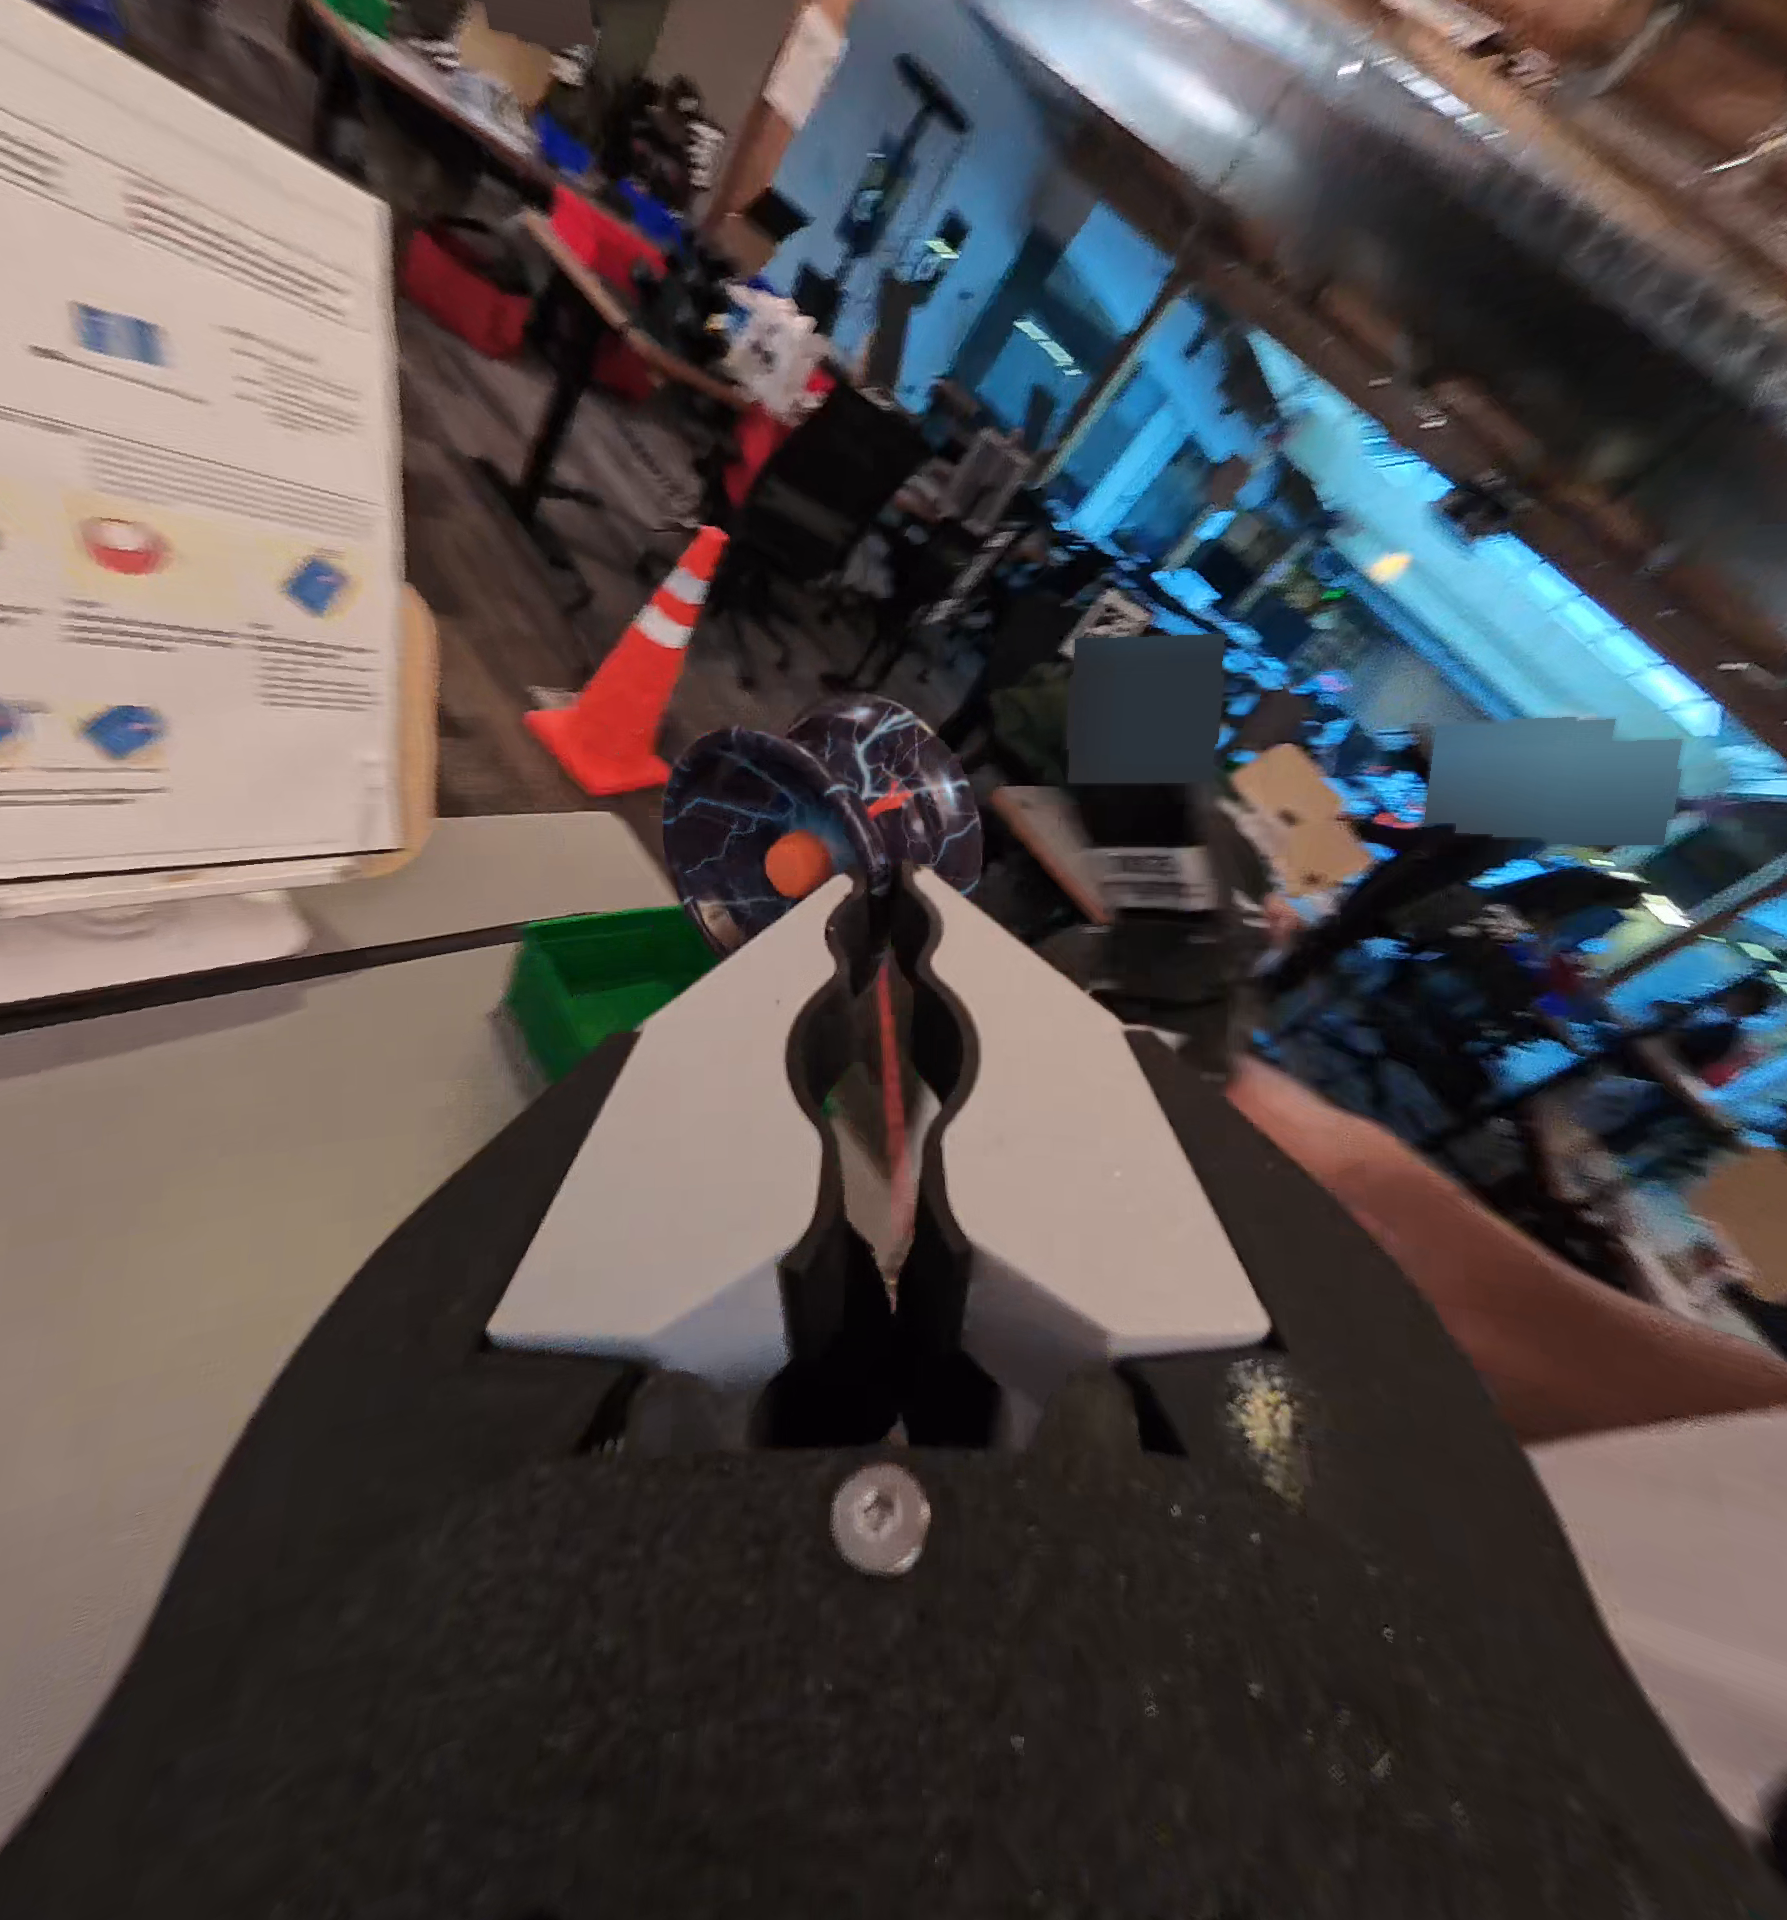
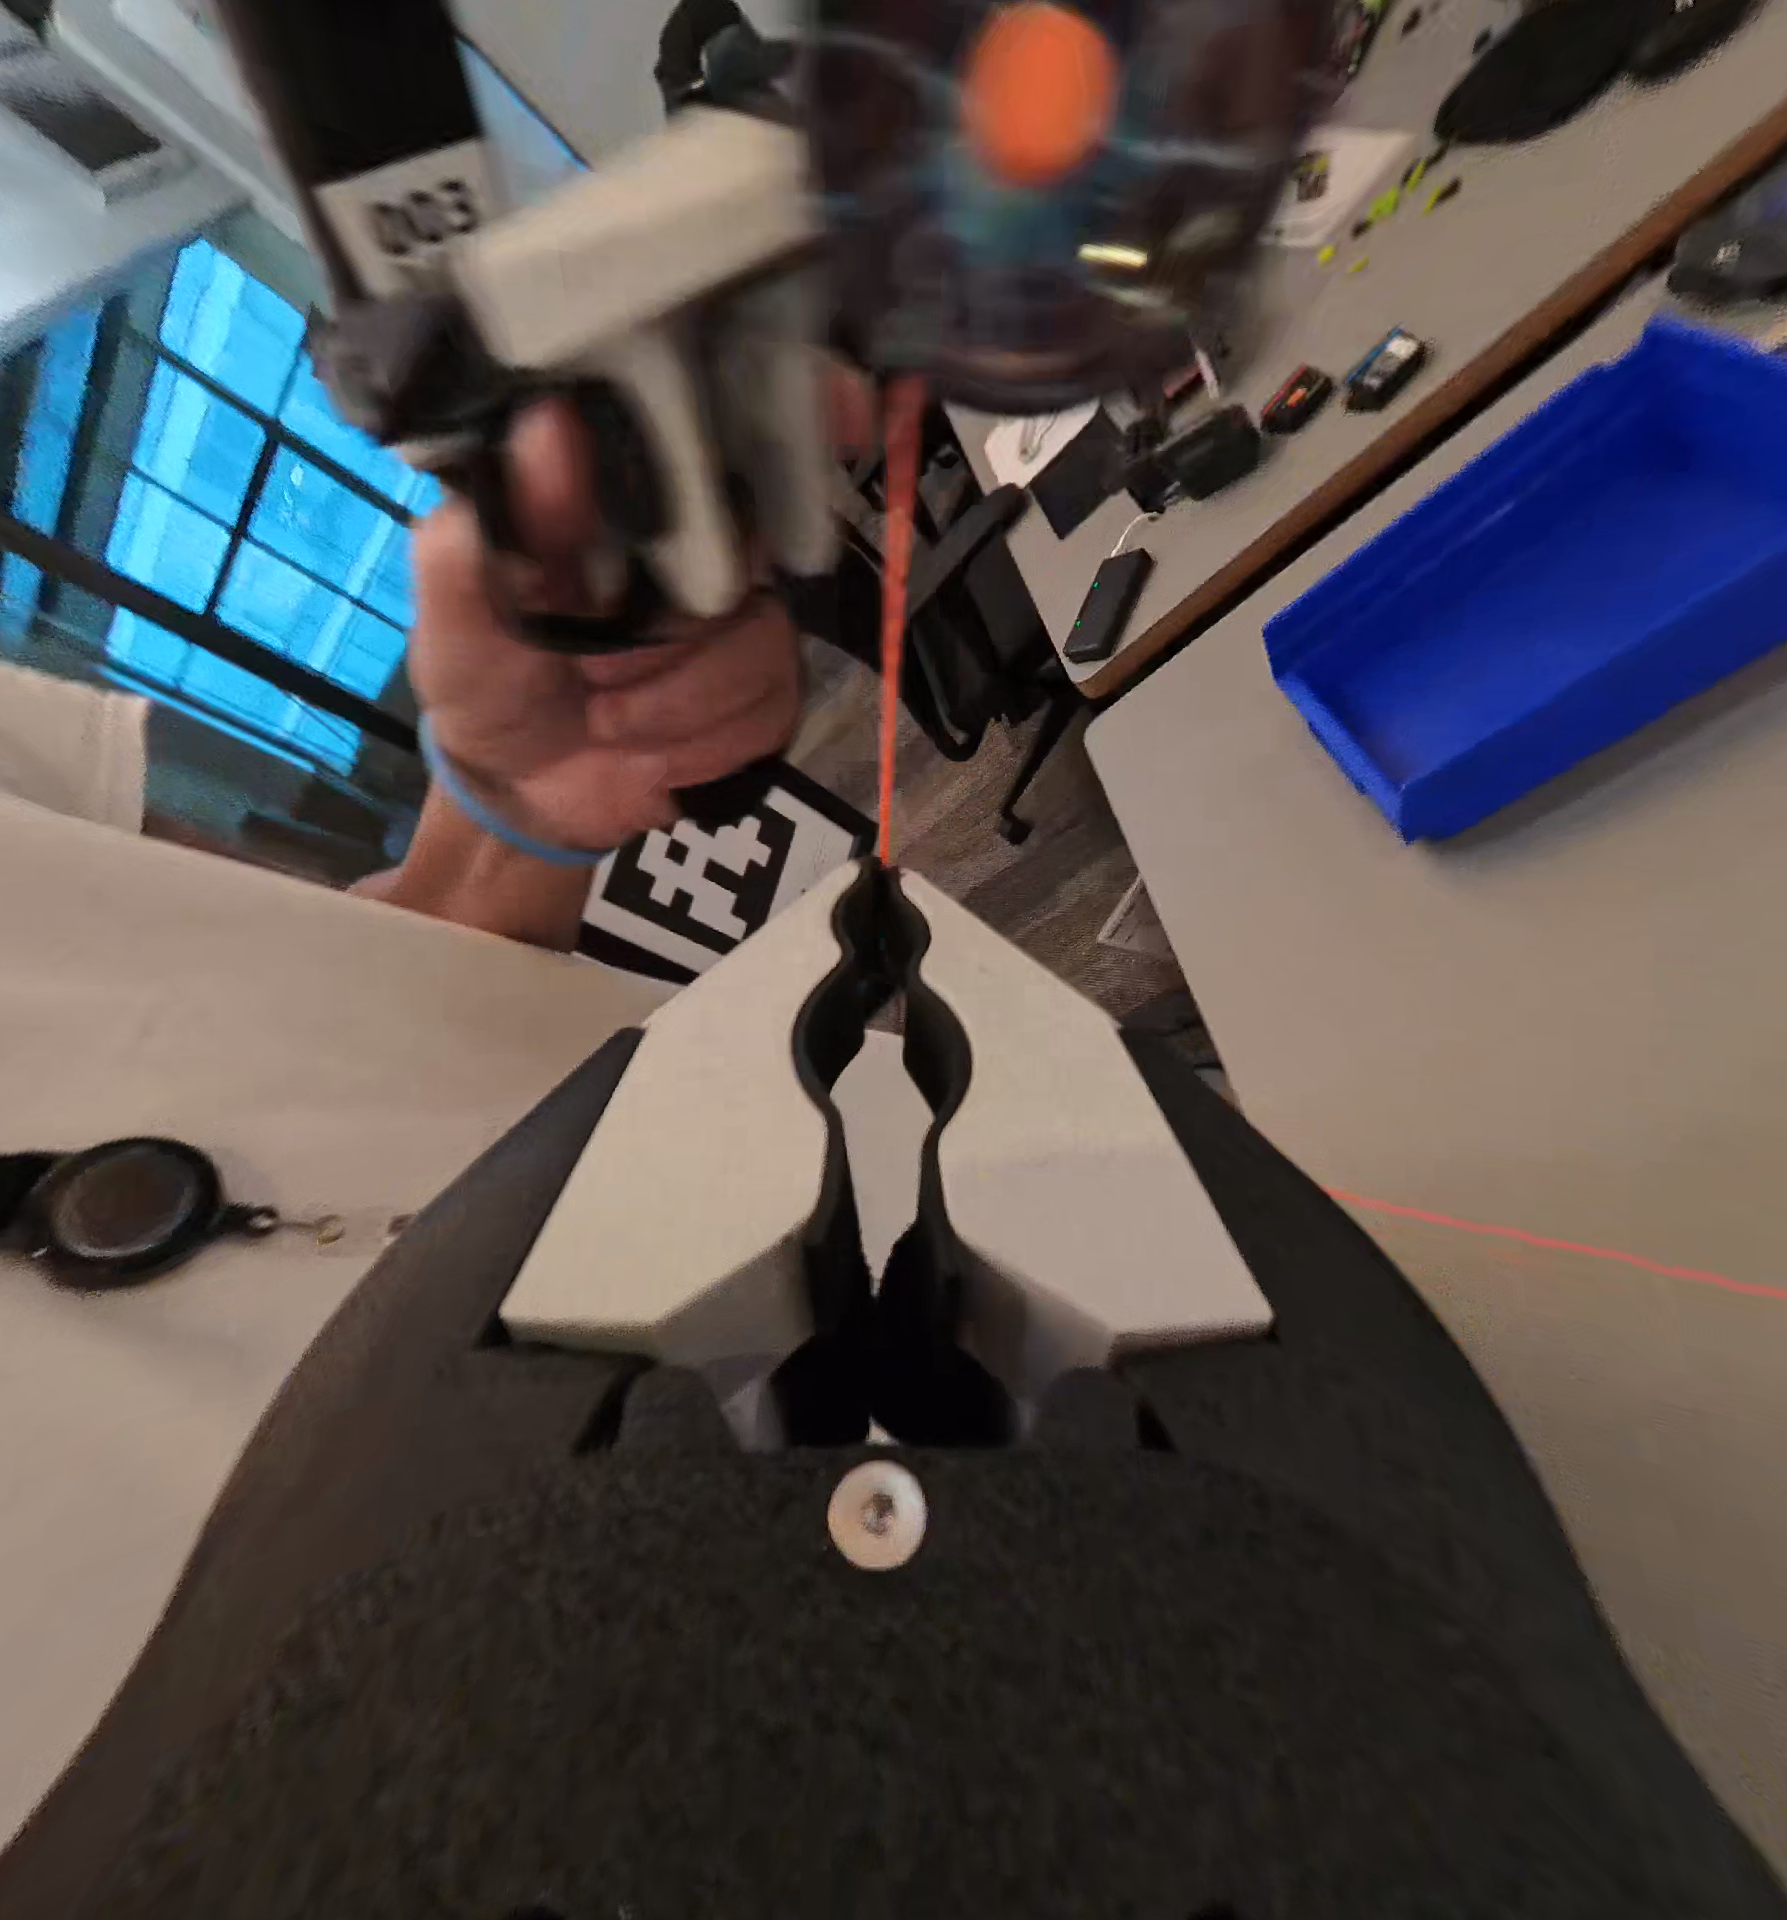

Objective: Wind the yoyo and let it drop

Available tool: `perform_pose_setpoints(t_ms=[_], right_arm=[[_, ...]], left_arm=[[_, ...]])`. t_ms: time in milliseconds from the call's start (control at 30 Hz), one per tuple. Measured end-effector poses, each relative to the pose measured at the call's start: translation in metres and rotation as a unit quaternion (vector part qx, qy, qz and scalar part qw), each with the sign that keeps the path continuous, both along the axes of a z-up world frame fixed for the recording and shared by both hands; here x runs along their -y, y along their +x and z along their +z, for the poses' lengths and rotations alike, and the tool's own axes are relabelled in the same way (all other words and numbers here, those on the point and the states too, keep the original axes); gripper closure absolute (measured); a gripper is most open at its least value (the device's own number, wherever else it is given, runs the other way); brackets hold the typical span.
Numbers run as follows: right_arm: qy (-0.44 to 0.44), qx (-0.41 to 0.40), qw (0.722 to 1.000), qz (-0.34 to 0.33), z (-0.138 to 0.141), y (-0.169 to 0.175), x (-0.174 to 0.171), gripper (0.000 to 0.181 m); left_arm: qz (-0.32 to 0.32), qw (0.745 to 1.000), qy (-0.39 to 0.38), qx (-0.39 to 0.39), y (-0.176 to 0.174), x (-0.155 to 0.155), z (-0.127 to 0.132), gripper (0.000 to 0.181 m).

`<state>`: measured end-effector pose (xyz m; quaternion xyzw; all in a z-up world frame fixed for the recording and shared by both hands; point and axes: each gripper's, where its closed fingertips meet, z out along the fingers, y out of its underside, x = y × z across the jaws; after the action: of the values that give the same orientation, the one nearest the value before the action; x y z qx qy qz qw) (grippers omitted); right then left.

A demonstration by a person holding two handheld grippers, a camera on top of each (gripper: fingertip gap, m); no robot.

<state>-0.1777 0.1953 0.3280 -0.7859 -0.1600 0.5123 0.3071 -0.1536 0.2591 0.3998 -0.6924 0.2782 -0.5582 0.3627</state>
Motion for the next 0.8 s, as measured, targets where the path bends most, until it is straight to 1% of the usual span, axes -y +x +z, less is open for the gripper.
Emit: perform_pose_setpoints(t_ms=[67, 133, 200, 267, 333, 367, 433, 500, 533, 567, 633, 667, 700, 767, 800], right_arm=[[-0.015, -0.009, 1.0, -0.023, -0.018, 0.006, -0.011, 0.181], [-0.024, -0.014, 0.998, -0.048, -0.028, 0.02, -0.027, 0.181], [-0.016, -0.016, 0.996, -0.081, -0.026, 0.041, -0.047, 0.181], [0.004, -0.009, 0.996, -0.09, -0.011, 0.059, -0.059, 0.181], [0.03, 0.015, 0.998, -0.062, 0.011, 0.064, -0.06, 0.181], [0.042, 0.041, 0.997, -0.046, 0.018, 0.062, -0.057, 0.181], [0.049, 0.076, 0.996, -0.014, 0.031, 0.05, -0.05, 0.181], [0.044, 0.095, 0.994, 0.006, 0.04, 0.034, -0.041, 0.181], [0.041, 0.097, 0.994, 0.013, 0.043, 0.026, -0.037, 0.181], [0.04, 0.096, 0.994, 0.014, 0.045, 0.018, -0.033, 0.181], [0.034, 0.103, 0.994, 0.005, 0.036, 0.007, -0.03, 0.181], [0.034, 0.103, 0.994, -0.004, 0.029, 0.003, -0.03, 0.181], [0.032, 0.08, 0.996, -0.013, 0.026, 0.0, -0.03, 0.181], [0.026, 0.016, 0.999, -0.04, 0.025, -0.002, -0.035, 0.181], [0.041, -0.017, 0.997, -0.058, 0.027, 0.0, -0.039, 0.181]], left_arm=[[-0.037, 0.999, -0.012, 0.018, 0.003, 0.021, 0.006, 0.181], [-0.079, 0.997, -0.018, 0.02, 0.004, 0.045, 0.003, 0.181], [-0.106, 0.994, -0.002, -0.003, 0.001, 0.062, -0.009, 0.181], [-0.118, 0.991, 0.024, -0.056, -0.003, 0.07, -0.031, 0.181], [-0.105, 0.981, 0.081, -0.143, -0.009, 0.065, -0.061, 0.181], [-0.092, 0.973, 0.115, -0.179, -0.012, 0.058, -0.071, 0.181], [-0.071, 0.956, 0.165, -0.234, -0.013, 0.045, -0.081, 0.181], [-0.023, 0.937, 0.214, -0.275, -0.012, 0.024, -0.078, 0.181], [0.001, 0.935, 0.223, -0.274, -0.011, 0.015, -0.07, 0.181], [0.025, 0.94, 0.22, -0.258, -0.01, 0.008, -0.059, 0.181], [0.048, 0.961, 0.184, -0.199, -0.005, 0.001, -0.037, 0.181], [0.048, 0.972, 0.156, -0.166, -0.003, 0.001, -0.028, 0.181], [0.045, 0.981, 0.127, -0.136, 0.0, 0.003, -0.022, 0.181], [0.01, 0.996, 0.064, -0.053, 0.007, 0.017, -0.007, 0.181], [-0.003, 0.999, 0.032, -0.019, 0.008, 0.022, -0.002, 0.181]])
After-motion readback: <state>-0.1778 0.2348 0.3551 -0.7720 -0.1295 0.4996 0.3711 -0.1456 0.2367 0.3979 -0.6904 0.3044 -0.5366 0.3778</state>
